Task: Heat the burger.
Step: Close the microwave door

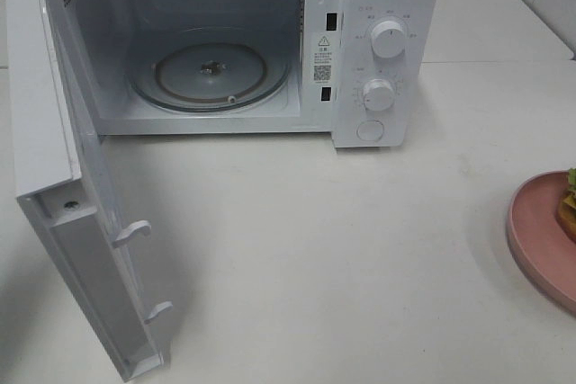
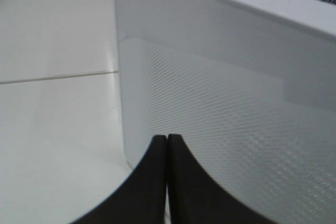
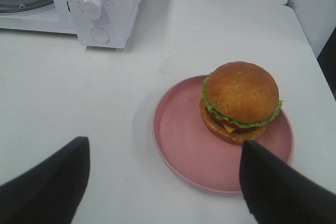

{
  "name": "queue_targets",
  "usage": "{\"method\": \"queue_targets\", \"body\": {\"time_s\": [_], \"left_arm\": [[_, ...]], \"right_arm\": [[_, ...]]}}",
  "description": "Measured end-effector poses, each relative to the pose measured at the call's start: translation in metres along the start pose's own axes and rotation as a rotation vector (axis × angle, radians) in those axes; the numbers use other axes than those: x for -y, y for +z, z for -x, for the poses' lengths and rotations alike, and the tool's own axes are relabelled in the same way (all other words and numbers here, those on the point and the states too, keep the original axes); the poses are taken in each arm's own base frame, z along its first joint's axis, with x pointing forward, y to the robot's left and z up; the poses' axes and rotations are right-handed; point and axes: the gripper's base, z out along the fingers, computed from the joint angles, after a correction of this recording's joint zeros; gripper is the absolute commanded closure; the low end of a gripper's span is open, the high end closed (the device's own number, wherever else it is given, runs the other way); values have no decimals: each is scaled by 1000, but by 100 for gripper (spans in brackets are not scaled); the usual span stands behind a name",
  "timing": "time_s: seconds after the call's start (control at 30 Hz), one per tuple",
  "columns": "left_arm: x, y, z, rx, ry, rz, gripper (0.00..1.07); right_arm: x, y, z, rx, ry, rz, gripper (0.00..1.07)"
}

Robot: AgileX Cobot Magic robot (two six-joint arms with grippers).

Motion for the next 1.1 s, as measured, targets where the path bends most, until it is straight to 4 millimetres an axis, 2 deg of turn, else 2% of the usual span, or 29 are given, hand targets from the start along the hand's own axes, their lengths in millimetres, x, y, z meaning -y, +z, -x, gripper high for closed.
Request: {"method": "queue_targets", "body": {"time_s": [0.4,0.6,0.77,1.1], "left_arm": [[13,26,-7,26,-31,-159,107],[34,40,-8,22,-28,-226,107],[42,46,-11,9,-15,-237,107],[70,75,1,53,-36,-251,107]], "right_arm": [[0,0,0,0,0,0,31],[0,0,0,0,0,0,31],[0,0,0,0,0,0,31],[0,0,0,0,0,0,31]]}}
